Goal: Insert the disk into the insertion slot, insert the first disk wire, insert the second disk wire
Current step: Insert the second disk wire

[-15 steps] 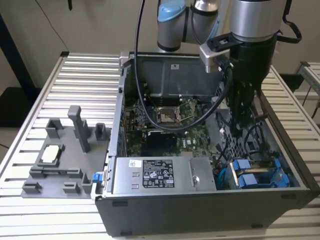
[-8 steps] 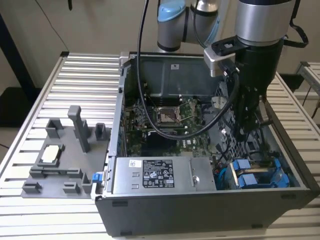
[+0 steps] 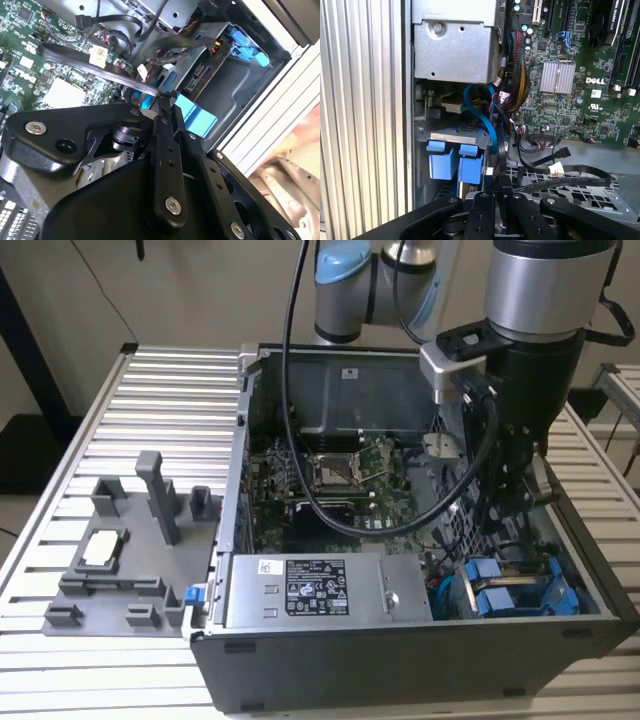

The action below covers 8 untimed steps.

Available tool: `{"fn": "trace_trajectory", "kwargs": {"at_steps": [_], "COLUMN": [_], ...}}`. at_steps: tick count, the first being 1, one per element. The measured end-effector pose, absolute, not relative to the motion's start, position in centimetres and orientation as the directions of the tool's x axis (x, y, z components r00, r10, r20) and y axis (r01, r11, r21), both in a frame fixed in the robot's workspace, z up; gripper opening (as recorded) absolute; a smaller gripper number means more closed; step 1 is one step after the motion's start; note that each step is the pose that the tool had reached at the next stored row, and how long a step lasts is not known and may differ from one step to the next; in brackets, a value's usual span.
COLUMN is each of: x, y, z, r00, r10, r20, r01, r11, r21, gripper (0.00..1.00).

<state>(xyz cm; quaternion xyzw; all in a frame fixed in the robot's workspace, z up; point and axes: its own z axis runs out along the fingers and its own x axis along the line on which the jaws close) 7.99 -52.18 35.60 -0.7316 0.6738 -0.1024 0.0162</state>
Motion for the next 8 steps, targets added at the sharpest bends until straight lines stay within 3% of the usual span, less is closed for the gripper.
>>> {"fn": "trace_trajectory", "kwargs": {"at_steps": [8], "x": [8.9], "y": [-53.4], "z": [35.6], "r00": [0.073], "r10": [-0.989], "r20": [0.127], "r01": [-0.985], "r11": [-0.092], "r21": [-0.148], "gripper": [0.16]}}
